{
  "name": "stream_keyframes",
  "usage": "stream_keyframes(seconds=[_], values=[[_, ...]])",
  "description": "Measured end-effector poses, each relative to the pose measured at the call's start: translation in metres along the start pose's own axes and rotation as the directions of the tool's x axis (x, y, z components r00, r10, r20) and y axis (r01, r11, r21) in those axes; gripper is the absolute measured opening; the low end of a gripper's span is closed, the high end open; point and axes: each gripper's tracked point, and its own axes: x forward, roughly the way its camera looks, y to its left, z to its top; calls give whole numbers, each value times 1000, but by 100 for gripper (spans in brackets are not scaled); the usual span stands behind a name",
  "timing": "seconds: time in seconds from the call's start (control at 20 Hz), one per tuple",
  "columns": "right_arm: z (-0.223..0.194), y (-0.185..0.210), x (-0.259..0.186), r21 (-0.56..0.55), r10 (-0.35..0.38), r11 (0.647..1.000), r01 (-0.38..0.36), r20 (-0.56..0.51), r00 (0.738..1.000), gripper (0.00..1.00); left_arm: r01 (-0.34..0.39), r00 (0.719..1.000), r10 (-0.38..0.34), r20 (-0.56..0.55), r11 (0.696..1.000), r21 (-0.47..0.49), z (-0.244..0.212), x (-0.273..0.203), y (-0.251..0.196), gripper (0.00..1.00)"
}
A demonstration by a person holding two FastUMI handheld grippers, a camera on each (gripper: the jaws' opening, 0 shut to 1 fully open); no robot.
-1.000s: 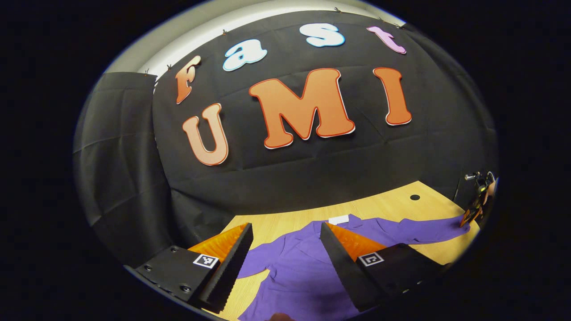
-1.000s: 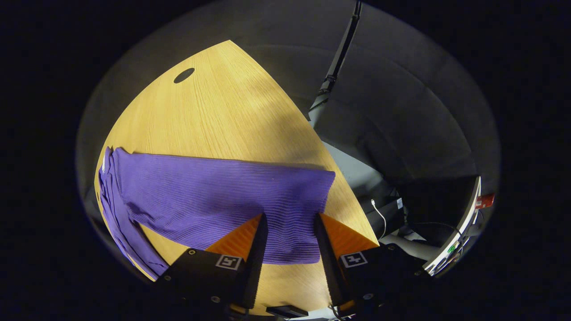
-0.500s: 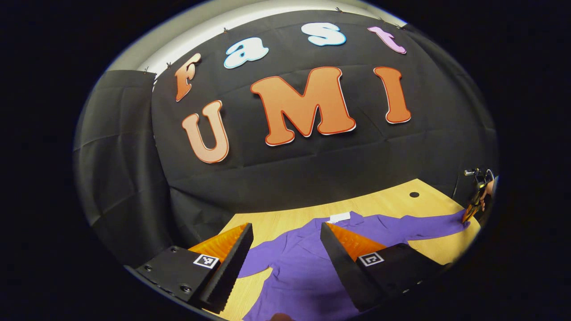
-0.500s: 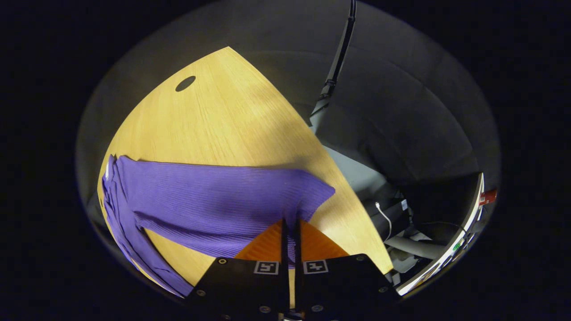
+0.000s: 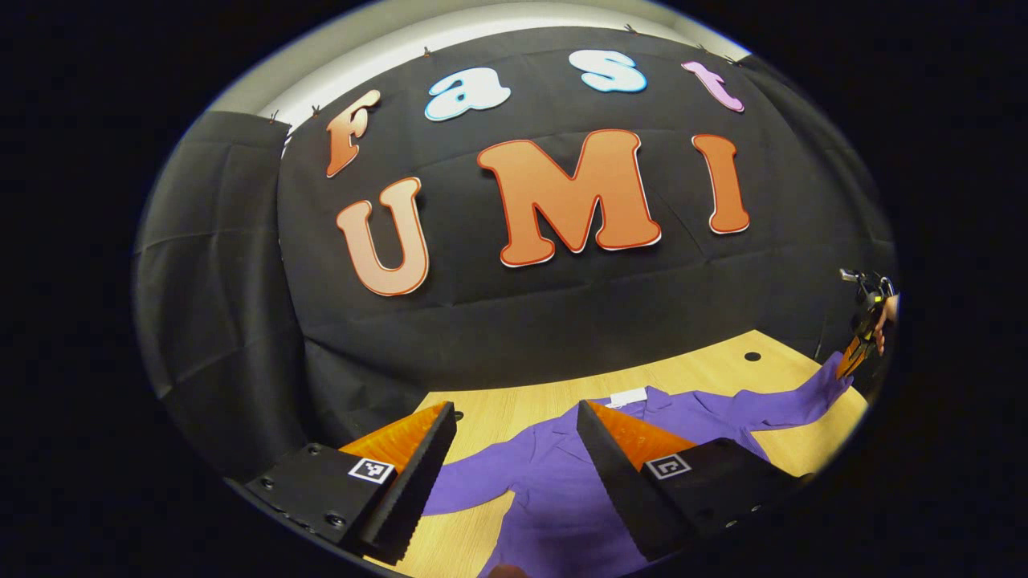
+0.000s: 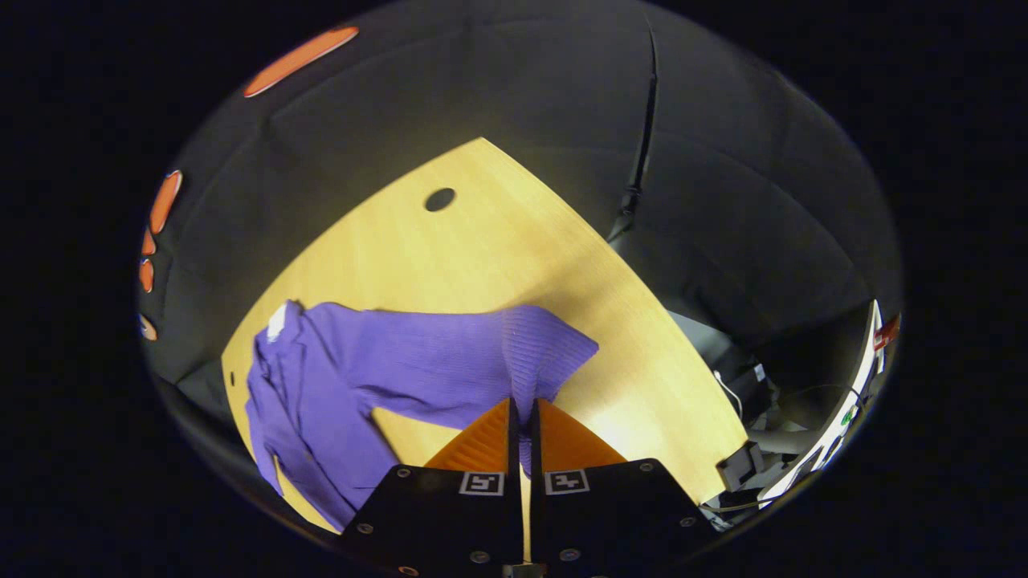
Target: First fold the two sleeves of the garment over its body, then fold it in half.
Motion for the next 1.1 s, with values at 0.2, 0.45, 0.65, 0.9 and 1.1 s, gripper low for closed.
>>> stream_keyframes(seconds=[0.2, 0.45, 0.65, 0.9, 1.1], values=[[10, 54, -41, -69, 46, 997, -42, 66, 997, 4, -16, 1000, 15, -13, 999, -49, -15, 4, 37, 98], [-1, 122, -80, -160, 77, 985, -62, 92, 993, 4, -41, 999, 40, -26, 996, -76, -33, 11, 80, 98], [-16, 177, -99, -235, 108, 969, -83, 98, 989, 4, -64, 997, 59, -53, 992, -110, -52, 14, 111, 98], [-32, 256, -101, -332, 174, 933, -137, 85, 981, 4, -100, 993, 92, -70, 989, -107, -68, 20, 149, 98], [-51, 320, -86, -402, 226, 896, -190, 45, 973, 4, -128, 990, 121, -77, 987, -98, -75, 19, 176, 98]])
